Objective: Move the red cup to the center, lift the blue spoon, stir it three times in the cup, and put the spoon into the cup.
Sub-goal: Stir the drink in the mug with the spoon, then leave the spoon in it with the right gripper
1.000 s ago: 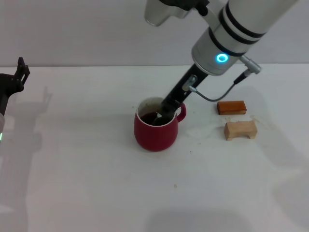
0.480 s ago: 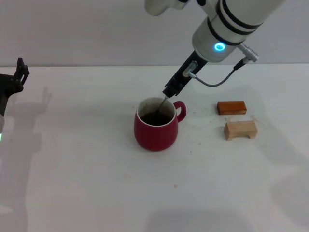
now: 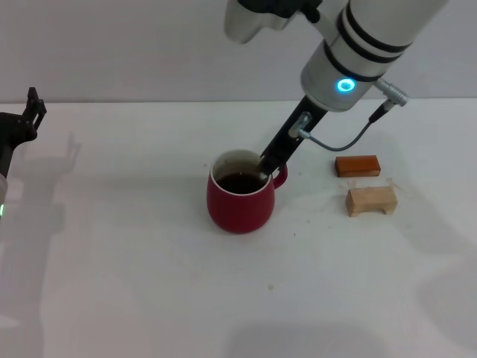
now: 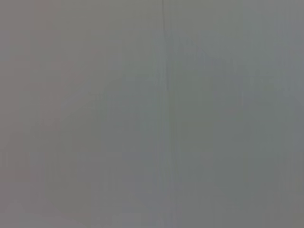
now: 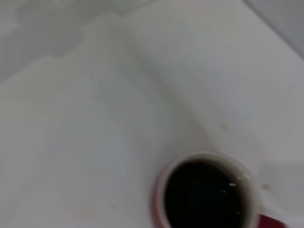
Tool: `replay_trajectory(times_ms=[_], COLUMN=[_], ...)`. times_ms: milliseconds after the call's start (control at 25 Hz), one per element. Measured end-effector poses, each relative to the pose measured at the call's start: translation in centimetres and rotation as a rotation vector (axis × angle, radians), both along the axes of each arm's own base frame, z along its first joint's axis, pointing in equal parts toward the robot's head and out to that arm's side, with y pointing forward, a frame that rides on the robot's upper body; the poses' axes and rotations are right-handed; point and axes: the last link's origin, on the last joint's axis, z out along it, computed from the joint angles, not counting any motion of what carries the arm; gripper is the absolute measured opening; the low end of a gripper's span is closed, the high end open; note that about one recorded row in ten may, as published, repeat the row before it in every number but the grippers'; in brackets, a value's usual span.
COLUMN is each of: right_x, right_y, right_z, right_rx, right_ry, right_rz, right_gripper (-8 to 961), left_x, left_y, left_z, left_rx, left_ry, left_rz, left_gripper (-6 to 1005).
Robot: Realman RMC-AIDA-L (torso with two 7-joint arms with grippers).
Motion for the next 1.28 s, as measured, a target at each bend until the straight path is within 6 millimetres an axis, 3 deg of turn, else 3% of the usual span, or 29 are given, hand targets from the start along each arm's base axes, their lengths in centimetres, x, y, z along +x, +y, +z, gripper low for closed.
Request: replay_trajectory(times_ms=[200,440,840,1280], right_x=[-0.9,-1.8,-1.4,-1.7], right_y=[-0.5,0.4,1.4,-0.7], right_z=[-0.5,-1.1,-0.4,-0.6], right_rx=[-0.034,0.017,0.072,-0.07], right_ry=[0.042,0.059,-0.036,-0.032], right_rz=[0.011,0.071,0.098,0.072], right_gripper=[284,287,291,295], left_x=[0.0,0.0,0.0,0.1], left_y=[0.0,0.0,0.1,0.1], left_z=[0.1,0.1,0.1,0.1], left_rx=[0.002,0.004,0.004,0.004], left_ry=[0.0,-0.001,0.0,0.001], left_rz=[0.001,0.001,-0.004,-0.005], left_gripper=[854,854,854,855])
